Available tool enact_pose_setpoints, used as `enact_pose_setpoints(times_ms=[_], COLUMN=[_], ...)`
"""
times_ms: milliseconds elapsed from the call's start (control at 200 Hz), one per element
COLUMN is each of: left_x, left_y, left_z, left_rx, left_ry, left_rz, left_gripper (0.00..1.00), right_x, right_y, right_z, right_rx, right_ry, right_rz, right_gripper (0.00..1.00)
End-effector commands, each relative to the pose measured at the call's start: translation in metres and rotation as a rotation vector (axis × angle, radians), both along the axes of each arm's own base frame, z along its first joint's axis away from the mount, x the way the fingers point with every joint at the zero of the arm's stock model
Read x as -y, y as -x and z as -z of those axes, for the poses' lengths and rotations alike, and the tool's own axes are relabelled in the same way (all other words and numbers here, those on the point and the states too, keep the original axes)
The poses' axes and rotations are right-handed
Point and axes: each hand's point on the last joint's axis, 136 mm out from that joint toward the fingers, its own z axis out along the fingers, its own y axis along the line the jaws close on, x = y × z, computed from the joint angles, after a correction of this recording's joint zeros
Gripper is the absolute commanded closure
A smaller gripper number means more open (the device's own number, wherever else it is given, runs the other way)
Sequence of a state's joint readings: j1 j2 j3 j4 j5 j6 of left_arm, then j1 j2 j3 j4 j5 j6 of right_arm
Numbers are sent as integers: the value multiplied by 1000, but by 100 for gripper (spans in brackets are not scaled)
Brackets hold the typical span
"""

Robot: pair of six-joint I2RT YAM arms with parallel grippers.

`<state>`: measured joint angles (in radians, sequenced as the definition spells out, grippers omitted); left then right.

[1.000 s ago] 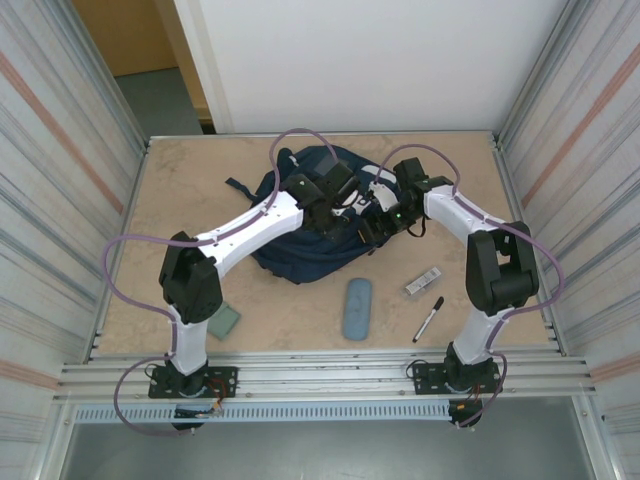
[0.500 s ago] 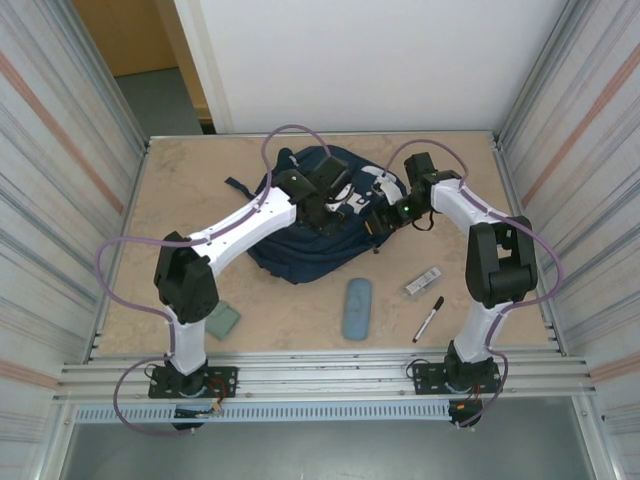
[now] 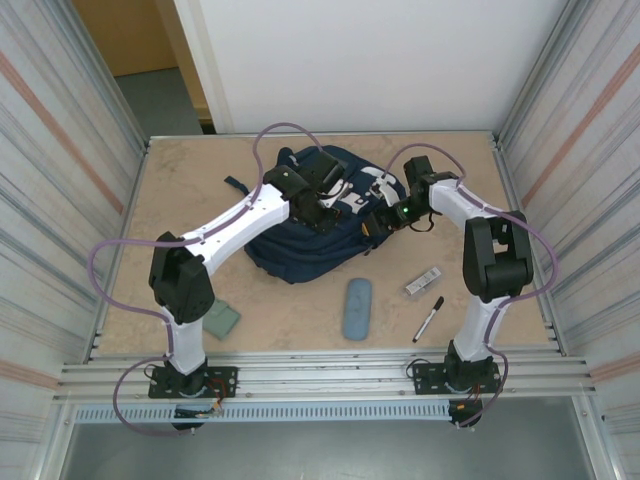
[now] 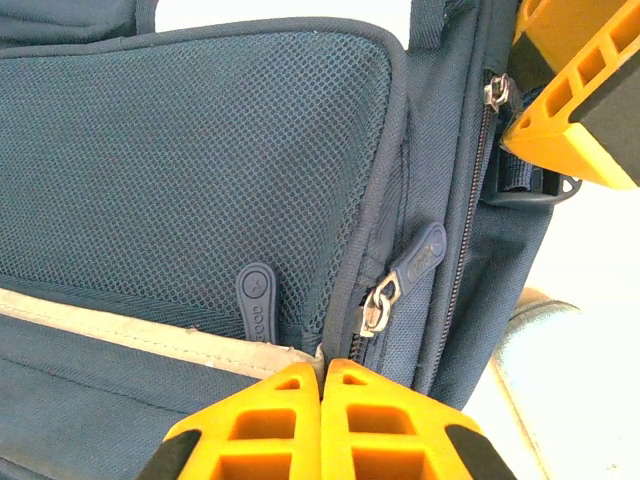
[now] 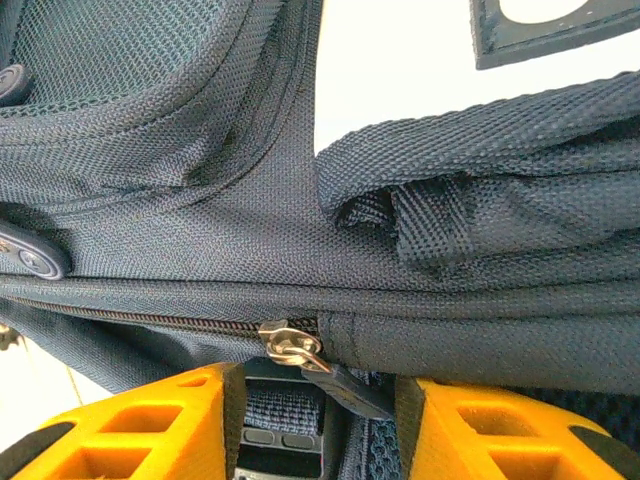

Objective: Pack books, pencil case, and school supplies into a backpack

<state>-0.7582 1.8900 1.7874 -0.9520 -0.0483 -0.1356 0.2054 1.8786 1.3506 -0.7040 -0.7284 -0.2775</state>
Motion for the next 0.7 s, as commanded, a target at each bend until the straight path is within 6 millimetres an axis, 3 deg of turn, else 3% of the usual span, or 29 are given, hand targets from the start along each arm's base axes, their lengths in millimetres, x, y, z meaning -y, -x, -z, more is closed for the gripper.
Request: enact_pose_setpoints(times_ms=[0, 70, 170, 411, 692], left_x=[-2, -3, -4, -8, -6], left_y=[0, 1, 1, 3, 1], left_z=[-36, -35, -34, -28, -30], left_rx=[55, 55, 52, 37, 38], left_ry=[84, 81, 78, 65, 77], left_rz=[-9, -12, -17, -33, -49], left_gripper=[100, 100, 100, 100, 100], right_x=[-8, -8, -8, -10, -20], right_y=[2, 1, -1, -2, 7], right_z=[-3, -7, -12, -38, -43], right_rx=[-13, -5, 4, 52, 29], right_ry=[-36, -49, -57, -122, -127], right_rz=[-16, -14, -6, -8, 9], right_gripper=[61, 76, 86, 95, 99])
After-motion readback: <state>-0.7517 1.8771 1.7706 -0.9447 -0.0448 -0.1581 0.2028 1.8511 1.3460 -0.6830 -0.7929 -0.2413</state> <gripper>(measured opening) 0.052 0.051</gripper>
